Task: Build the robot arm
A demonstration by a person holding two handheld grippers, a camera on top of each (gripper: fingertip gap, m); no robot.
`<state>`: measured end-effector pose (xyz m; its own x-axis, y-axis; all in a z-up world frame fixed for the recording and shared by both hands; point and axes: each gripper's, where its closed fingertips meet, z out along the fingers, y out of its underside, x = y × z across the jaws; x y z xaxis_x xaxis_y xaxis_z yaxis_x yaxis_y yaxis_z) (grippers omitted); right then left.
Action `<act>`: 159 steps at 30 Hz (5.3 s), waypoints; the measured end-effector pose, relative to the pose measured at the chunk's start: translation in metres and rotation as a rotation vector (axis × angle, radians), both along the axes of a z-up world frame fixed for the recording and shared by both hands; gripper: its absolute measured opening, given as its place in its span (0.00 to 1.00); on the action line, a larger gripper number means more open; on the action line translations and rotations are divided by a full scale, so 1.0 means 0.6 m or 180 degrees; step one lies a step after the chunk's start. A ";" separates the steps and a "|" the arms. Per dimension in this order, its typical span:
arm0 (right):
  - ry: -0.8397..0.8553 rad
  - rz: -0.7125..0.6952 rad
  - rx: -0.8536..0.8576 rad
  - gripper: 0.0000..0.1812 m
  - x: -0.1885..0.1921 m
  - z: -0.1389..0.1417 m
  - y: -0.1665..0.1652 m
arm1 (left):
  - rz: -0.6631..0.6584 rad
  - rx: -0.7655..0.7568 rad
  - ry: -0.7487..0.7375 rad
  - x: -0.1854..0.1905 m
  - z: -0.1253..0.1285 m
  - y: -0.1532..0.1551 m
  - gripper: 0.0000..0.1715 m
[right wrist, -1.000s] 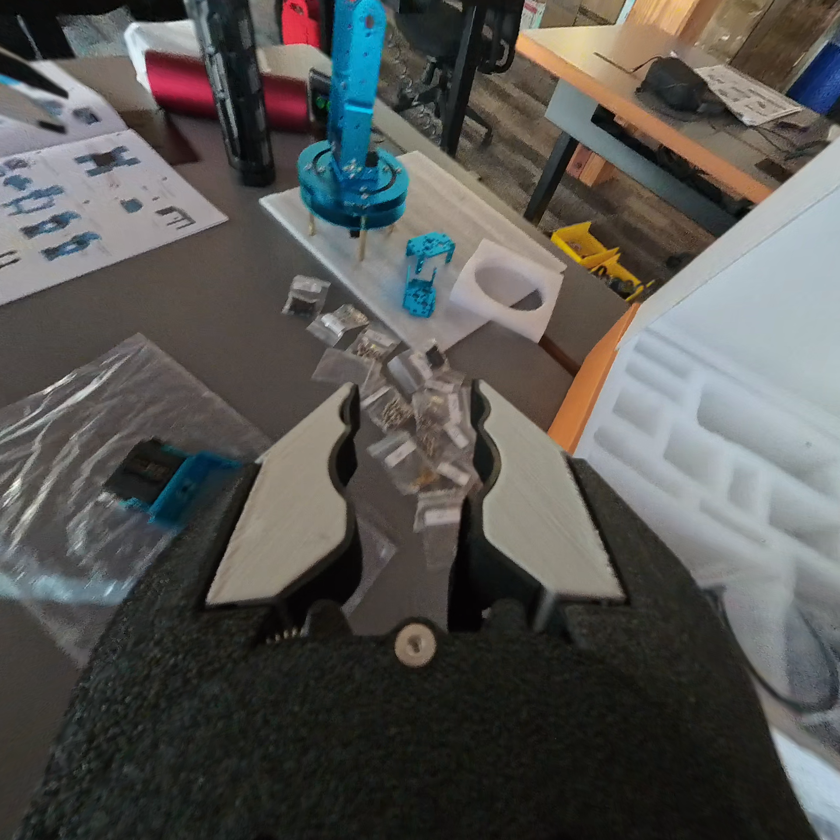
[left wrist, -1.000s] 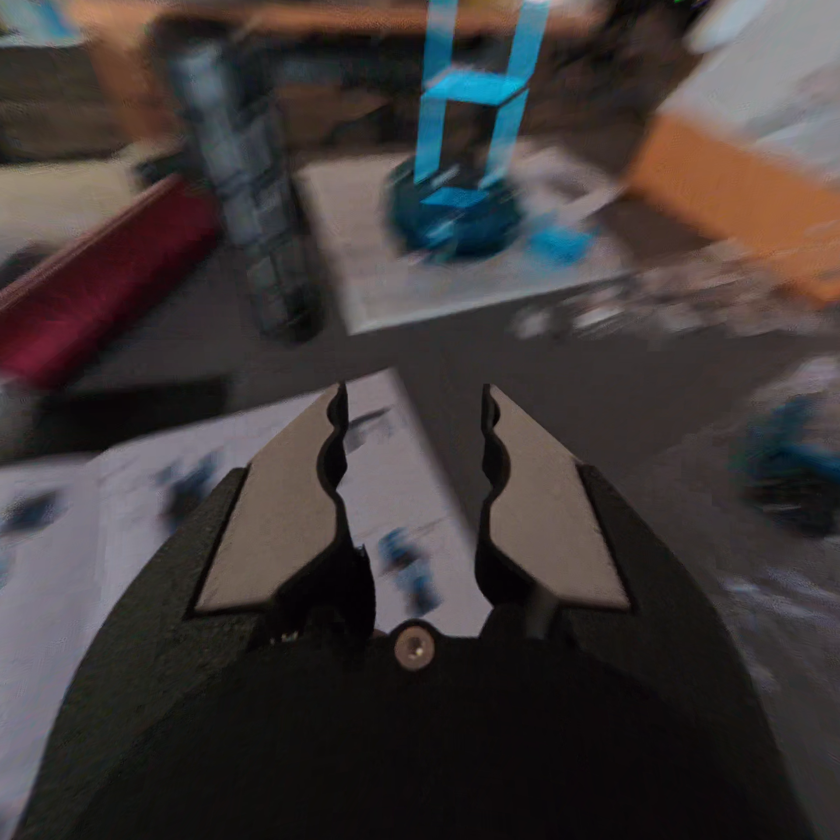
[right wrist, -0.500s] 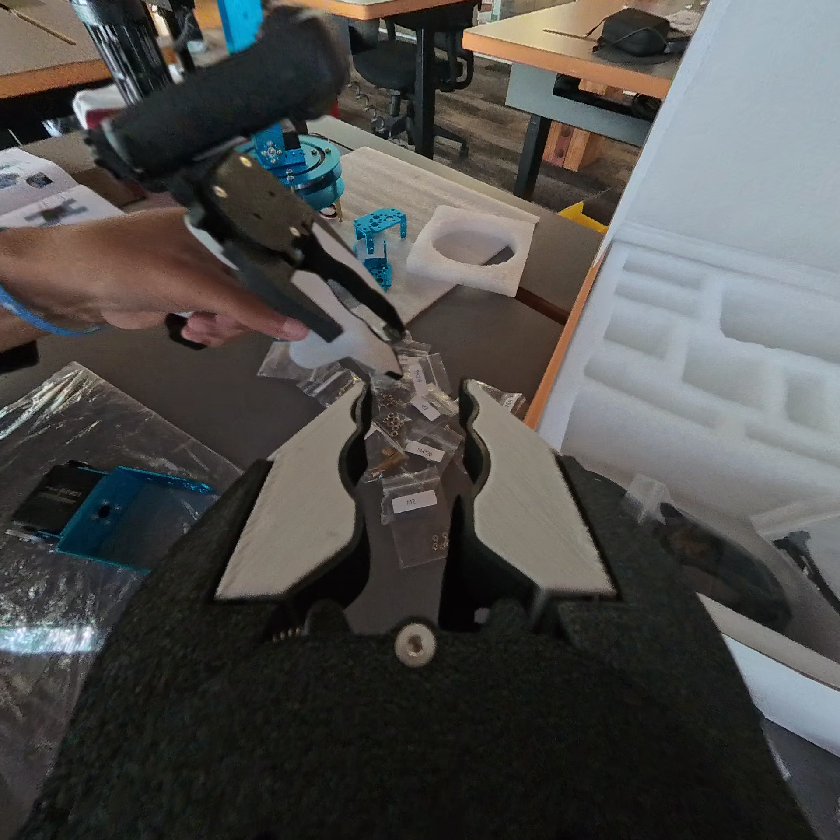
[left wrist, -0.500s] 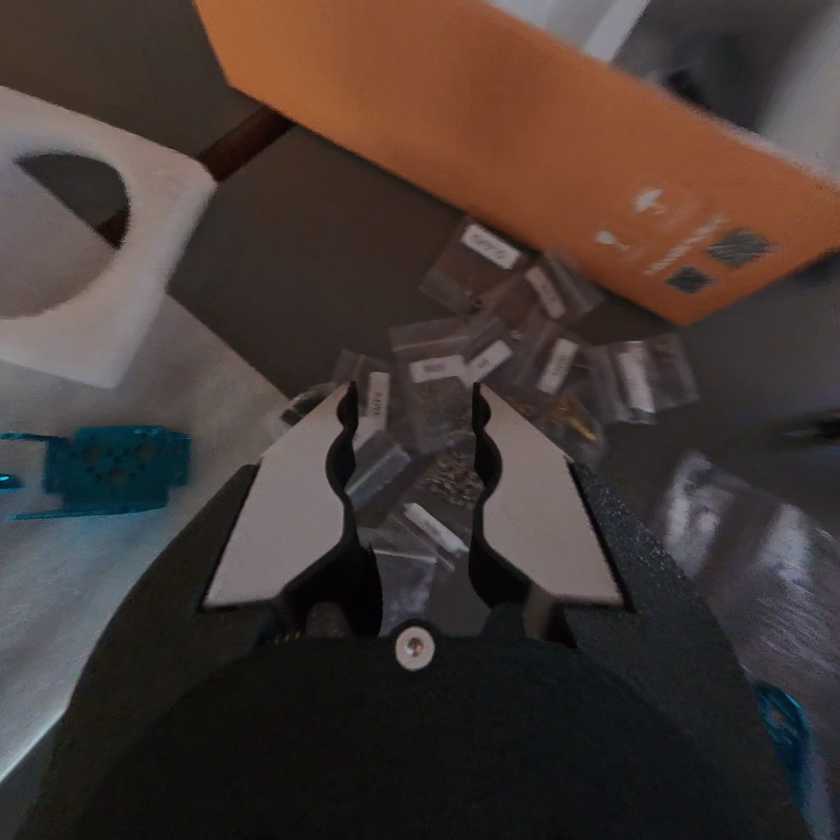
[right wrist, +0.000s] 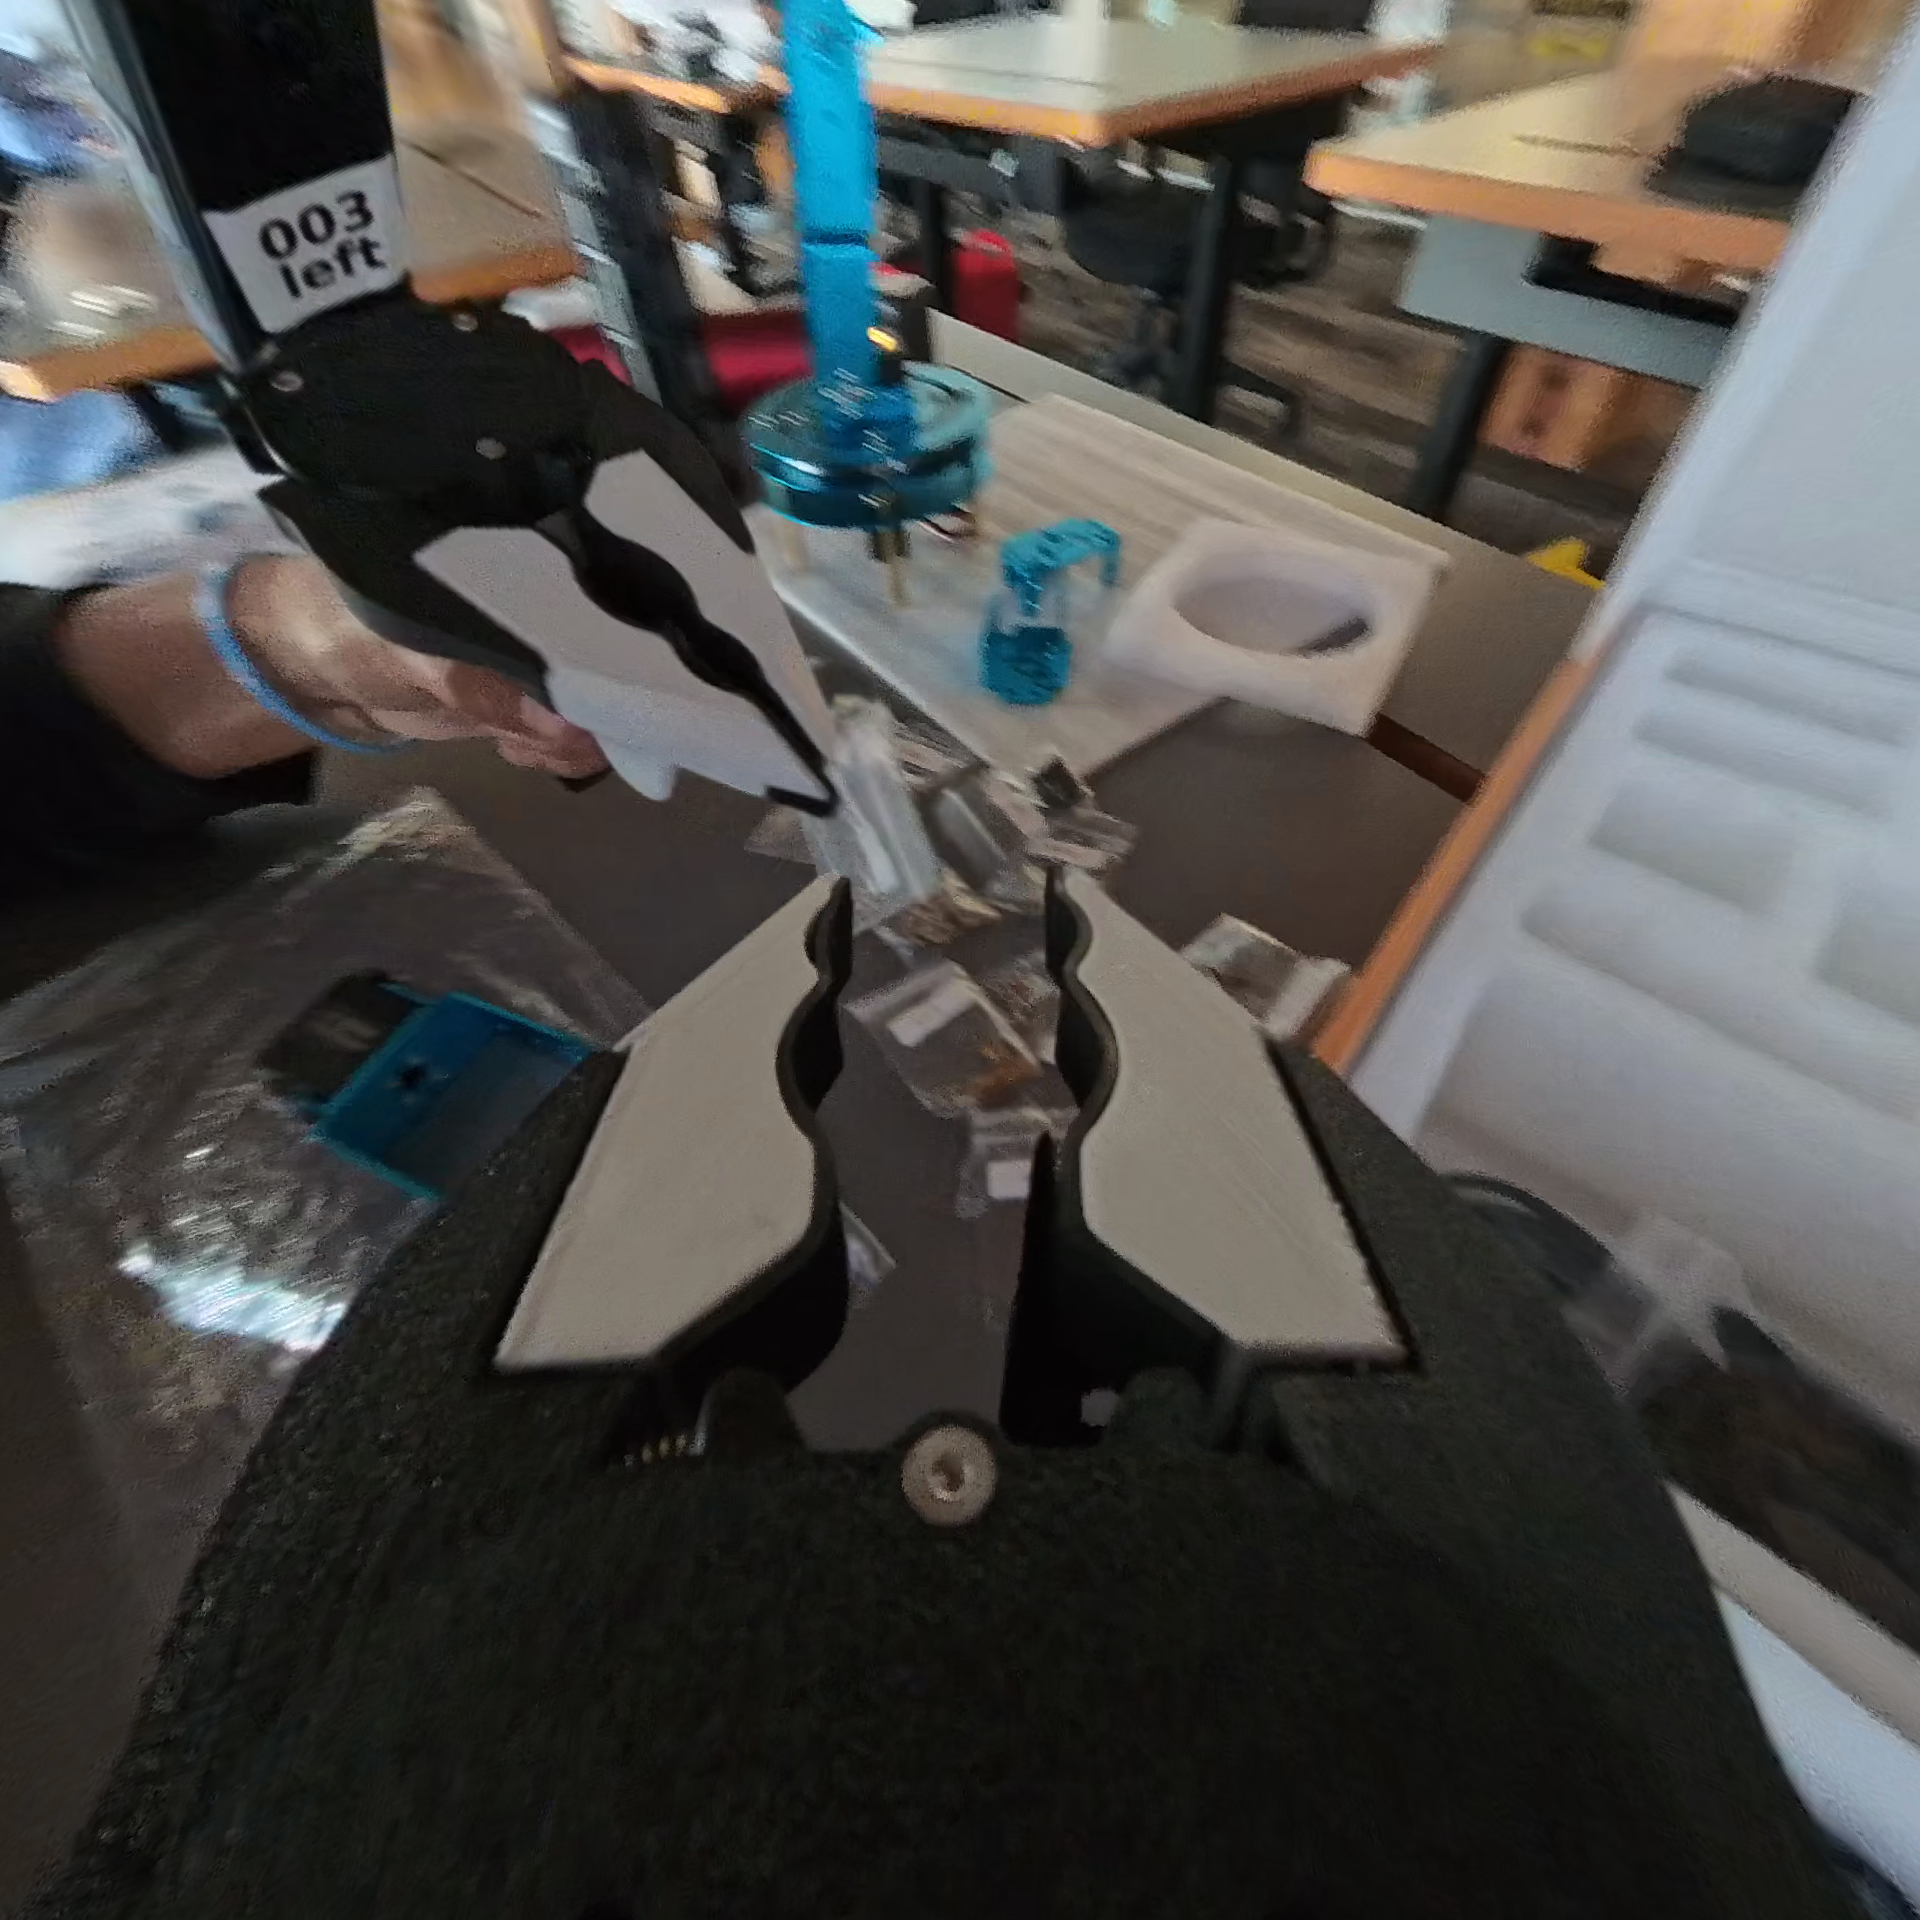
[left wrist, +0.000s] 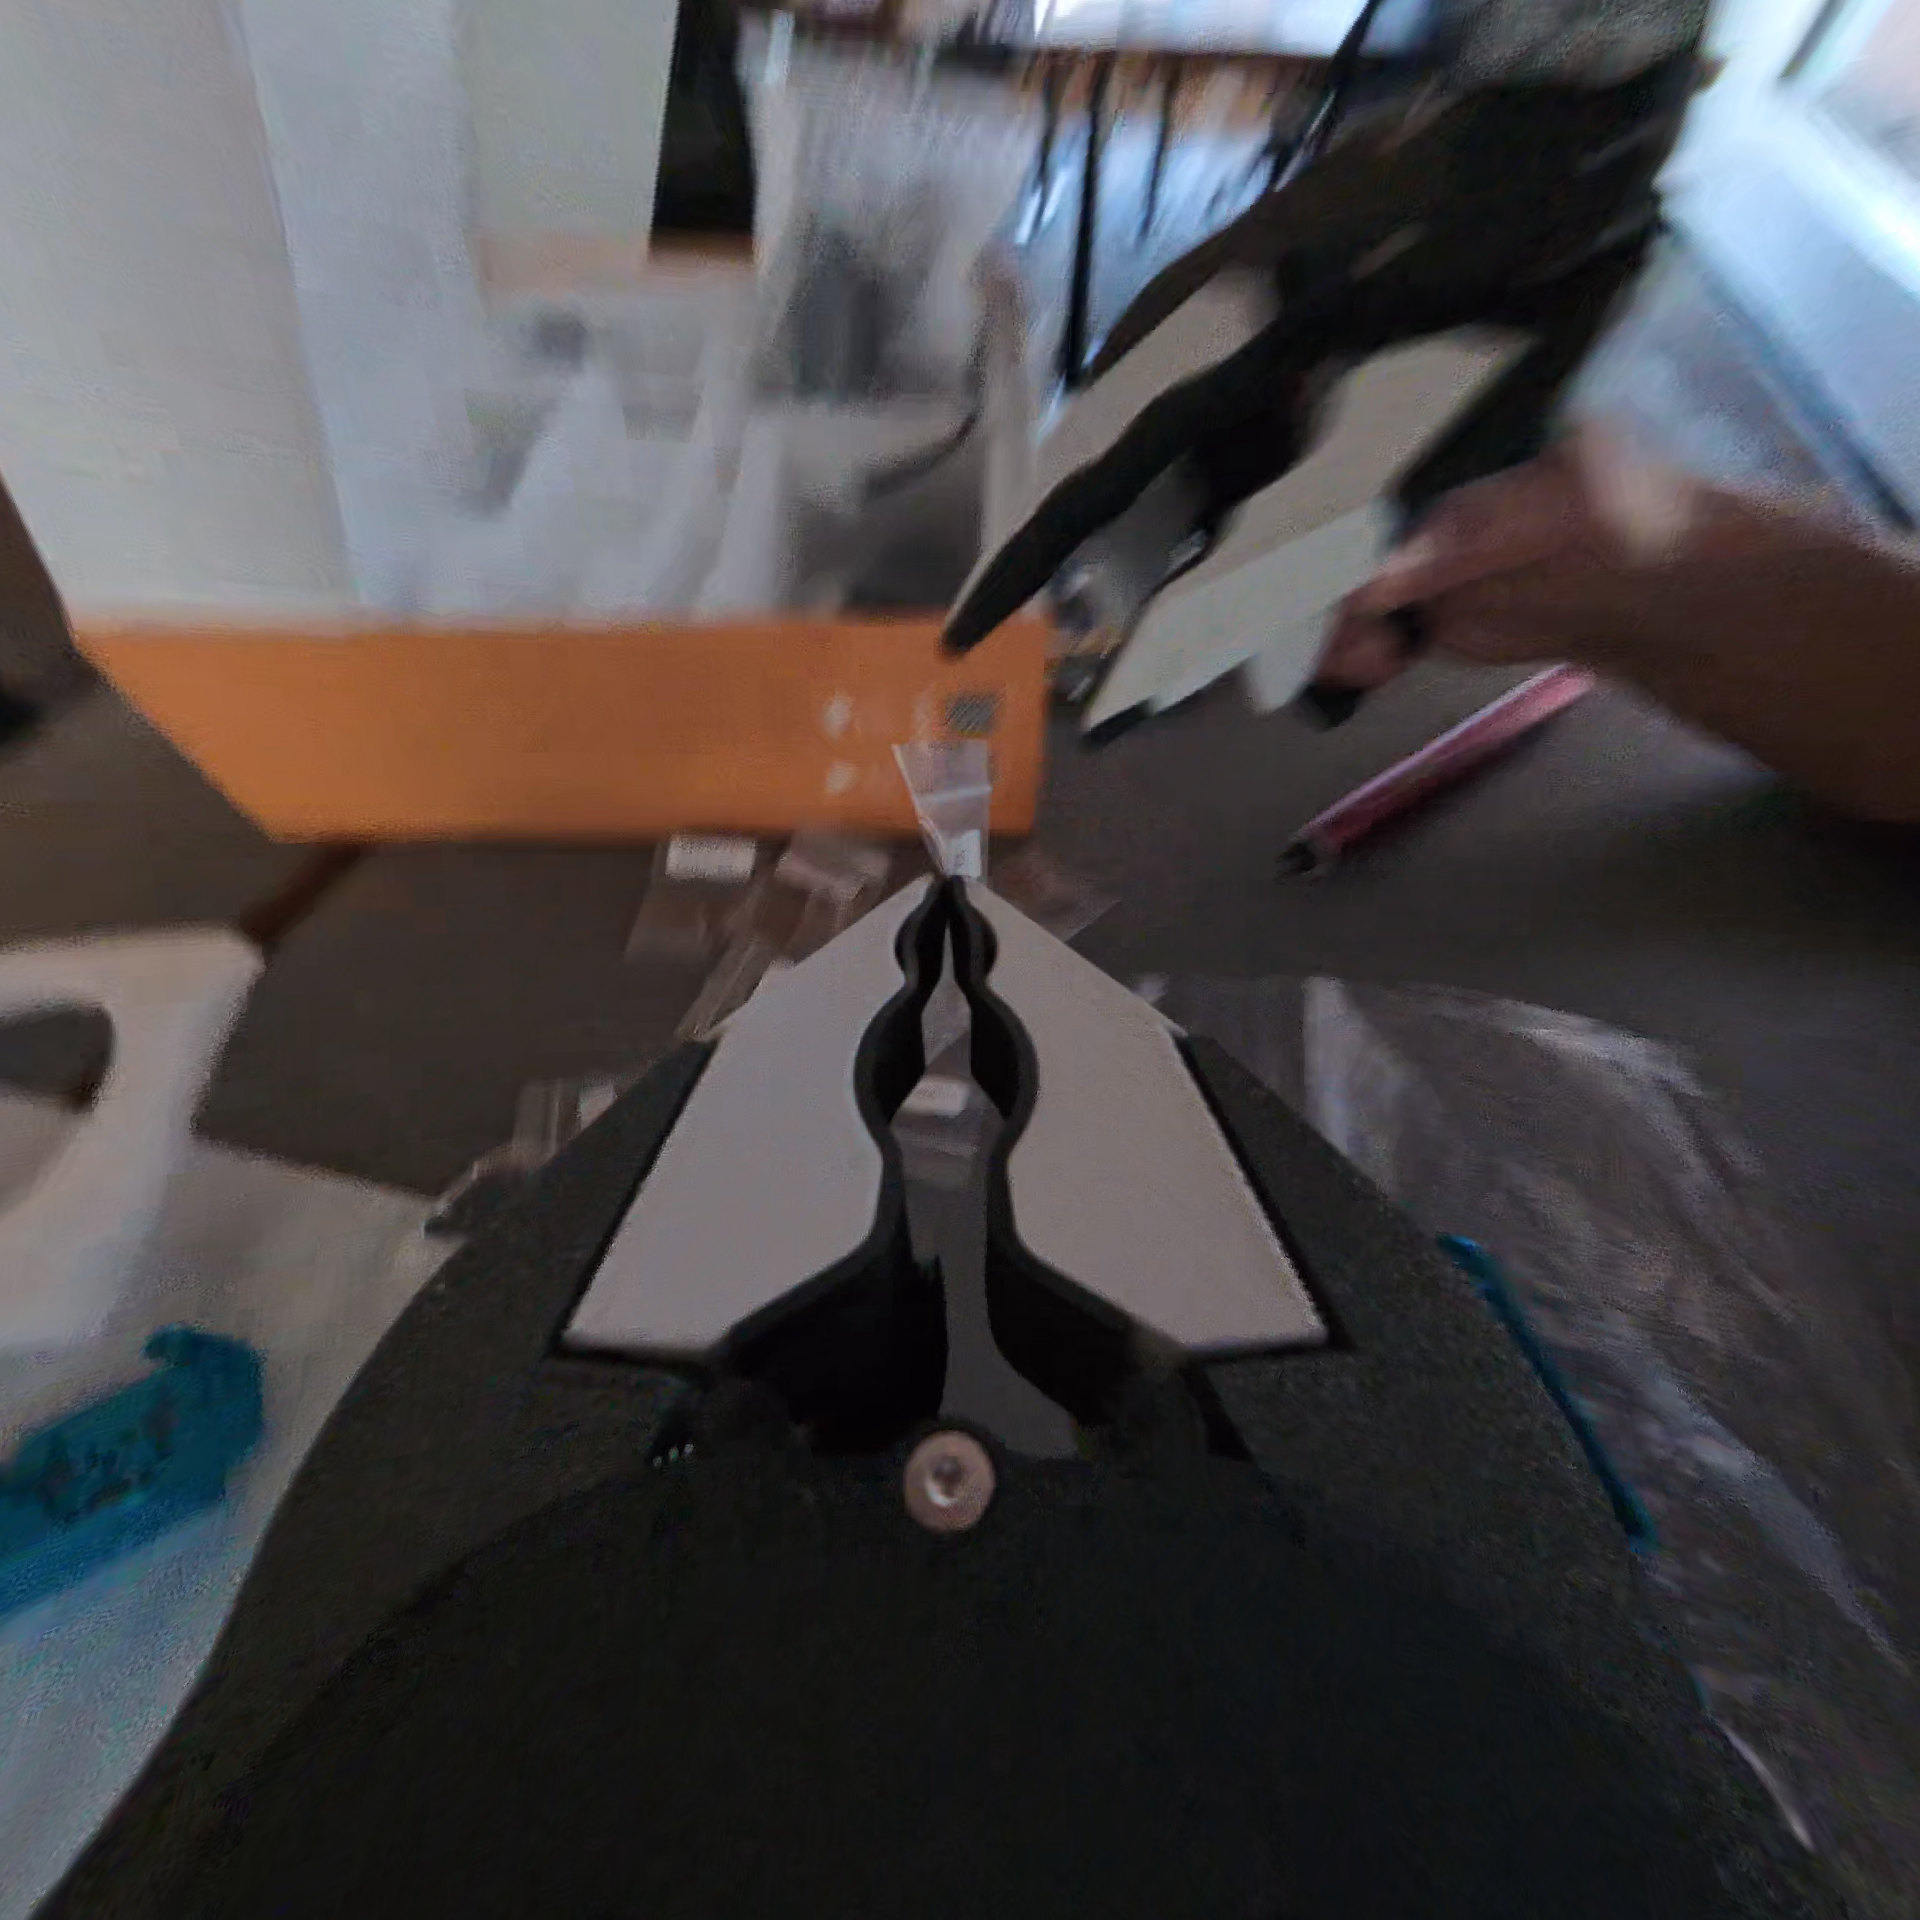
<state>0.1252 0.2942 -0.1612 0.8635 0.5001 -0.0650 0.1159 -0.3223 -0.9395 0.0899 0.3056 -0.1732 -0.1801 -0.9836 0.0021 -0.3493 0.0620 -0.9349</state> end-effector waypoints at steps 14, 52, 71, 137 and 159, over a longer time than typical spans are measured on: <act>0.0539 0.1610 0.0680 0.00 -0.184 0.090 -0.105 | -0.0302 0.0153 -0.1091 -0.150 0.115 -0.126 0.00; 0.0672 0.1825 0.0523 0.10 -0.193 0.090 -0.122 | -0.0303 0.0464 -0.0998 -0.168 0.076 -0.125 0.00; 0.0265 0.1770 0.0454 0.00 -0.204 0.059 -0.116 | -0.0289 -0.0187 -0.1061 -0.165 0.085 -0.122 0.06; 0.0245 0.1791 0.0413 0.08 -0.211 0.049 -0.114 | -0.0572 0.0117 -0.0848 -0.166 0.059 -0.152 0.00; 0.0175 0.1801 0.0413 0.07 -0.213 0.047 -0.116 | -0.0589 0.0093 -0.0825 -0.166 0.057 -0.153 0.00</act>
<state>-0.0026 0.2248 -0.1332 0.4569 0.8895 -0.0096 0.1866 -0.1063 -0.9767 -0.0097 0.2136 -0.1391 -0.3469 -0.9331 -0.0950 -0.0800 0.1304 -0.9882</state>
